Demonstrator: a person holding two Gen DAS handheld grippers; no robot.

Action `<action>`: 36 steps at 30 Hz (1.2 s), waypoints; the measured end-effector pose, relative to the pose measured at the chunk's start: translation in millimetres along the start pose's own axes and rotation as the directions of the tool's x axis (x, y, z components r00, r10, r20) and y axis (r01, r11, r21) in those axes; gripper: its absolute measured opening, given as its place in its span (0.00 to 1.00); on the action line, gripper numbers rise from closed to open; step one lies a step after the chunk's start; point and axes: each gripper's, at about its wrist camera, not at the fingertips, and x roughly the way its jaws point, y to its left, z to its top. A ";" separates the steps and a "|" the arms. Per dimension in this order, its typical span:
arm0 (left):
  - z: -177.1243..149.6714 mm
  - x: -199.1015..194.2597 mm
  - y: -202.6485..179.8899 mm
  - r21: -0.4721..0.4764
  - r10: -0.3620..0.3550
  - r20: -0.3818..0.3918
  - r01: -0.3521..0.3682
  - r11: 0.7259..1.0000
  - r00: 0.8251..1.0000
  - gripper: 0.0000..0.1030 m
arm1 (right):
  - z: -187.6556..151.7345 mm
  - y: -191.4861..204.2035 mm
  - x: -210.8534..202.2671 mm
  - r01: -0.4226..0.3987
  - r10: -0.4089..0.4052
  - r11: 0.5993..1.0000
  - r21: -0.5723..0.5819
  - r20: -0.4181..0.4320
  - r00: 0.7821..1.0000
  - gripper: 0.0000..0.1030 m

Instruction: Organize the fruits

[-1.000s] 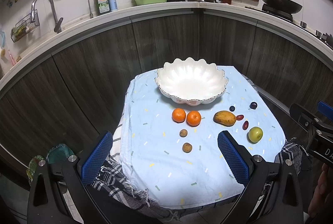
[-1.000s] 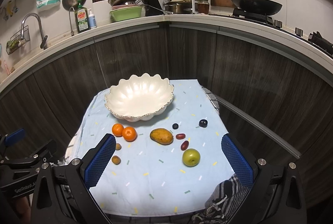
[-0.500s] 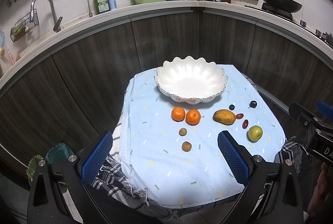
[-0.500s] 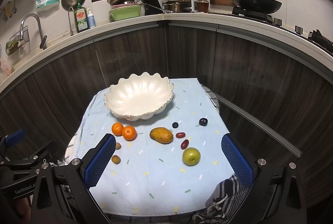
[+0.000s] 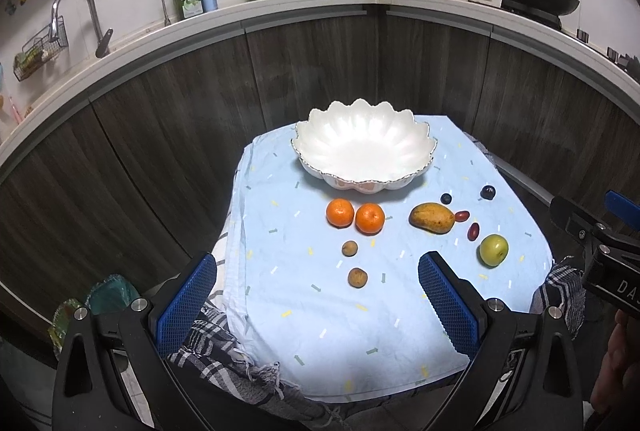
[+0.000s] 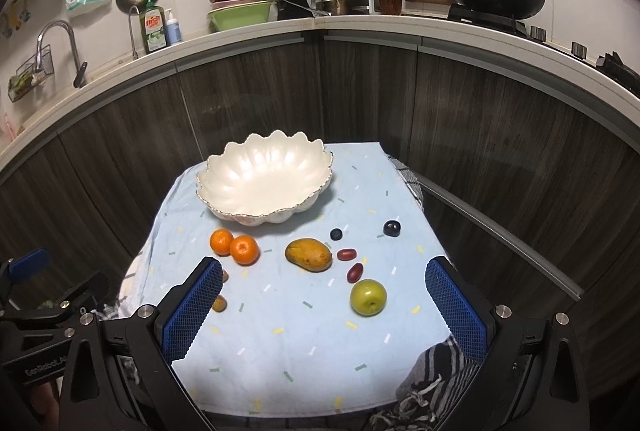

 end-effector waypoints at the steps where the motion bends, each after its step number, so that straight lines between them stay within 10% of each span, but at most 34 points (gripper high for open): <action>1: 0.0 1.4 -0.9 0.002 0.000 -0.003 0.000 1.000 1.000 1.00 | 0.3 -0.8 1.7 0.000 0.000 1.000 0.000 -0.002 1.000 1.00; 36: -16.9 109.5 -33.4 0.066 -0.015 -0.062 0.019 0.998 0.998 0.94 | -29.9 -25.3 110.8 0.026 -0.029 0.999 -0.043 -0.079 0.996 0.98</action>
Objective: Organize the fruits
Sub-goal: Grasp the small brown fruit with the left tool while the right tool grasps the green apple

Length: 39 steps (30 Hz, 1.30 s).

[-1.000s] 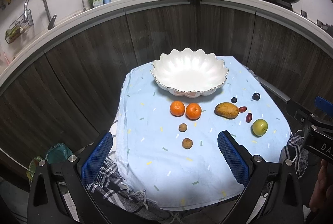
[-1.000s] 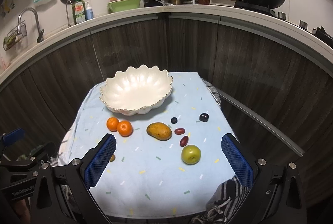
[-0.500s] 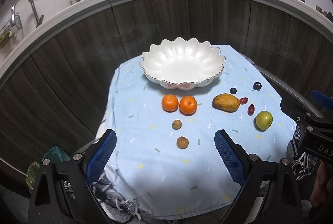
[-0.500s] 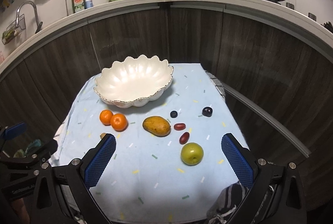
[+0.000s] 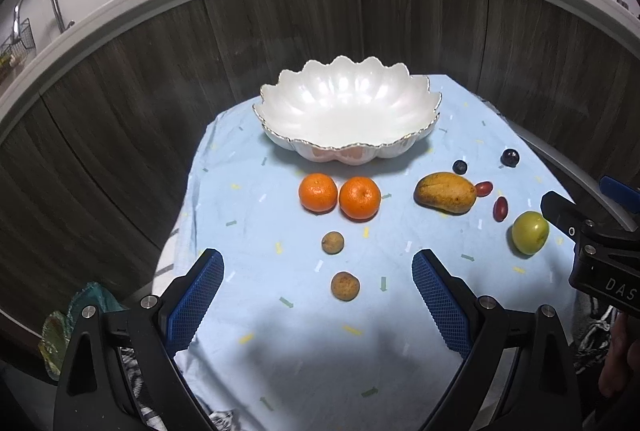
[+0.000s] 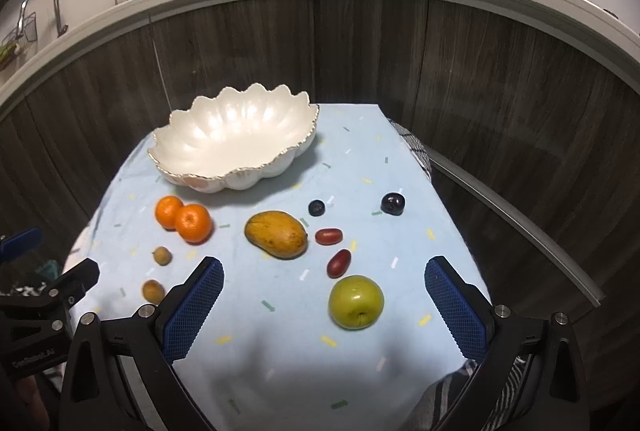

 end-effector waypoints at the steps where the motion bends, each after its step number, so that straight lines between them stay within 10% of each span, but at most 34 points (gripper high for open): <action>1: -1.3 4.2 -0.5 -0.001 0.001 -0.001 -0.001 1.000 1.000 0.94 | -1.4 -0.4 3.0 0.003 -0.003 1.000 -0.003 -0.001 1.000 0.97; 16: -17.4 48.9 -11.6 -0.004 -0.024 -0.021 0.024 1.000 1.000 0.86 | -20.3 -15.0 47.6 0.028 -0.027 0.999 0.022 -0.051 0.998 0.85; 39: -40.5 100.6 -17.6 -0.002 -0.068 -0.151 0.068 0.998 0.986 0.42 | -38.0 -20.6 86.0 0.025 -0.016 0.998 0.054 -0.167 0.986 0.65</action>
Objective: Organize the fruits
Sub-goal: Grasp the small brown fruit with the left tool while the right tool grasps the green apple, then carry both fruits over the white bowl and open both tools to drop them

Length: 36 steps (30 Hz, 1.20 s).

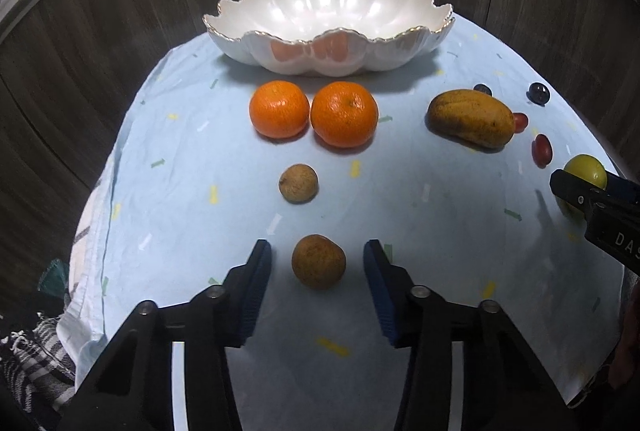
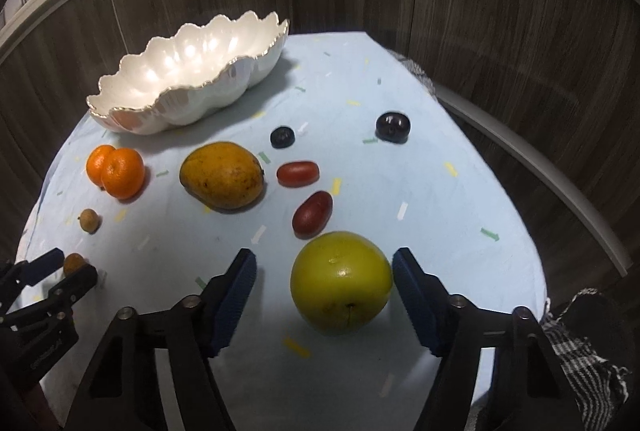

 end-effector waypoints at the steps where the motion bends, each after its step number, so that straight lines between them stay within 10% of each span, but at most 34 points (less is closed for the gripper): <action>1: -0.2 0.6 -0.1 0.000 -0.003 -0.001 0.003 1.000 1.000 0.41 | -0.4 -0.6 1.5 -0.001 0.001 1.000 0.003 -0.006 1.000 0.64; 8: -1.5 -0.5 -3.2 0.009 -0.016 0.009 0.016 1.000 1.000 0.28 | -0.2 -5.4 2.2 0.010 -0.010 1.000 0.018 -0.002 1.000 0.49; 36: 23.6 -44.7 9.3 -0.010 -0.023 0.114 0.025 1.000 0.993 0.25 | 17.5 16.3 -29.9 -0.035 0.039 0.998 -0.048 0.082 0.996 0.48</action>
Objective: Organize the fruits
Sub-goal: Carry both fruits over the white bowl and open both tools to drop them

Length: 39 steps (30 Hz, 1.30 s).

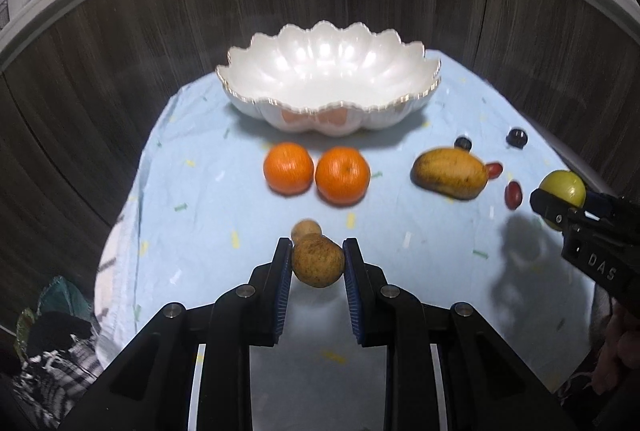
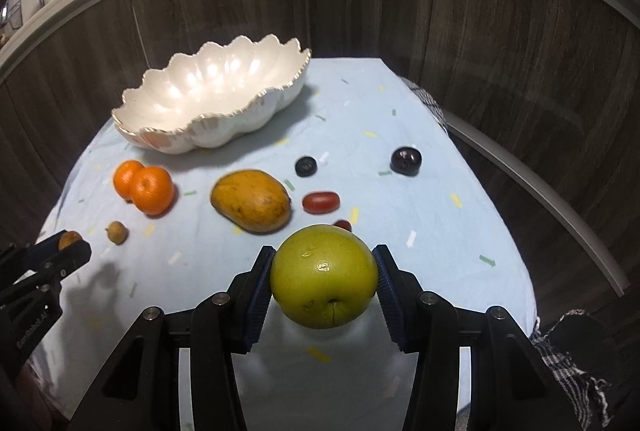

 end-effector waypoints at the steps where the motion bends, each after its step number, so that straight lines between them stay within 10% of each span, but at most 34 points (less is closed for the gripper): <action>1: 3.8 -2.5 1.3 -0.003 0.001 0.006 -0.001 1.000 1.000 0.25 | 3.0 1.9 -2.0 -0.005 0.005 1.000 -0.002 0.004 1.000 0.48; 39: 129.7 31.8 35.2 -0.014 -0.005 0.106 0.006 1.000 0.994 0.25 | 140.9 45.0 35.6 -0.111 0.120 0.991 -0.077 0.126 0.985 0.48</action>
